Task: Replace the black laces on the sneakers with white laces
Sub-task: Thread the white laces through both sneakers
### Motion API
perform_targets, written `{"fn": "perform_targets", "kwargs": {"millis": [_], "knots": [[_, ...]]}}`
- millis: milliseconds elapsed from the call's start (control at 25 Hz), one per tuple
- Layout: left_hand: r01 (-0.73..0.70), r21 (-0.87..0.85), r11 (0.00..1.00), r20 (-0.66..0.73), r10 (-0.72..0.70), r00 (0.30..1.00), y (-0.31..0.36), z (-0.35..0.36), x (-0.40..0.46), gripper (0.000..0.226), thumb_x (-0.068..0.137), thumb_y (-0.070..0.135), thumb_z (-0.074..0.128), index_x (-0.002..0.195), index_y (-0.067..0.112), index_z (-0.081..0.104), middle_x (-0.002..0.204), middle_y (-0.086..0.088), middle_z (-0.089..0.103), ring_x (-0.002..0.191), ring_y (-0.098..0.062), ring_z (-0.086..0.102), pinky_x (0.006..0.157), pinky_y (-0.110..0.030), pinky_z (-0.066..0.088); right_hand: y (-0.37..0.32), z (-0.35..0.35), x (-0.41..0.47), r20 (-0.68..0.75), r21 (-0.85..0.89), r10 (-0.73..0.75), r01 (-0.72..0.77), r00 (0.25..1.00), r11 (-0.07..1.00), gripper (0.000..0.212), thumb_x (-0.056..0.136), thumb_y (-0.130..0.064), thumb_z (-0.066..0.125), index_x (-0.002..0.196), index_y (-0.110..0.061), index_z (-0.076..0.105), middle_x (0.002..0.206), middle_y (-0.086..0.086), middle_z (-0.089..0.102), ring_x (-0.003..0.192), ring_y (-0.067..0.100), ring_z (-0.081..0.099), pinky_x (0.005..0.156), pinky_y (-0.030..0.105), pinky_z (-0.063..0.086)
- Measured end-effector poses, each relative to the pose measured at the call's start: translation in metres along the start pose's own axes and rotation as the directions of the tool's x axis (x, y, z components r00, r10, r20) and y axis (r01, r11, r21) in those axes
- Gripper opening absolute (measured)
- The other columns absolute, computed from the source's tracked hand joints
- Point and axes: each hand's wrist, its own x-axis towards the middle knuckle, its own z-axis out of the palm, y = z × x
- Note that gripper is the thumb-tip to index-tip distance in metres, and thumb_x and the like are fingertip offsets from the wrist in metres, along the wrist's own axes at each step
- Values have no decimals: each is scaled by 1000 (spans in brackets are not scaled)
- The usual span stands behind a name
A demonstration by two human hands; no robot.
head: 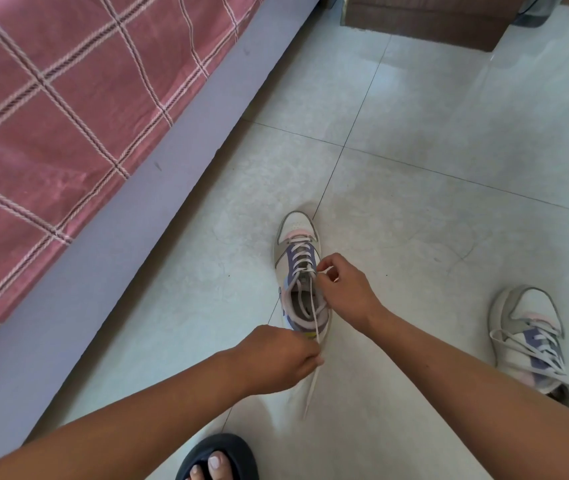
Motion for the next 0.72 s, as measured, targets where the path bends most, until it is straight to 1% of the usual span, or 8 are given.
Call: {"fn": "perform_targets", "kwargs": {"millis": [80,200,280,360,480,560,640,720], "knots": [[89,28,996,-18,-89,996,-9,4,2,39,99,46,29,84,18,51,90,-2,62,79,-20,59,62,-26,33,-4,-1,4,1,-312,-169,161,986,936,14,95,-26,51,104,-16,55,92,2,55,77,18,54,65,28,41],[280,53,959,-137,-271,953,-24,7,11,40,101,42,26,97,16,57,98,-2,62,86,-22,61,62,-25,33,-14,3,11,133,-708,-324,319,937,630,22,96,-21,47,116,-12,51,110,7,54,93,25,56,65,31,40],[346,18,938,-161,-339,927,-25,11,16,40,101,40,25,97,15,56,97,-4,63,84,-24,61,61,-27,34,-21,9,13,222,-811,-289,341,931,475,28,93,-12,49,121,-9,47,118,9,51,101,26,54,67,33,41],[380,-49,924,-157,-382,911,-21,15,19,39,101,39,25,93,15,54,95,-6,63,83,-25,61,61,-27,35,-25,16,14,219,-822,-214,298,952,485,35,90,-4,52,125,-7,46,123,11,47,108,27,51,74,33,44],[439,-117,891,-156,-453,878,-19,15,22,37,101,41,25,86,17,49,91,-6,63,76,-24,58,58,-27,32,-32,19,21,142,-666,-71,148,987,731,12,92,-2,47,95,-6,58,103,15,50,93,24,51,72,28,40],[483,-179,857,-111,-505,856,-20,13,24,39,101,43,24,84,17,49,91,-7,64,74,-23,55,60,-28,33,-26,9,27,169,-331,96,-35,981,943,29,96,-10,47,66,-6,50,76,14,47,66,18,44,59,24,34],[513,-257,819,-53,-542,839,-21,14,26,39,101,43,25,81,17,47,93,-7,65,76,-23,53,62,-28,34,-15,2,22,159,-6,155,-156,975,988,27,97,-16,48,77,-1,57,74,13,51,67,18,46,62,27,38],[546,-285,788,-21,-575,818,-22,16,28,38,100,44,25,82,17,45,97,-8,64,83,-26,56,65,-28,34,-5,2,12,61,94,164,-169,985,981,19,96,-19,51,89,-3,60,78,5,58,73,17,52,66,25,42]]}}
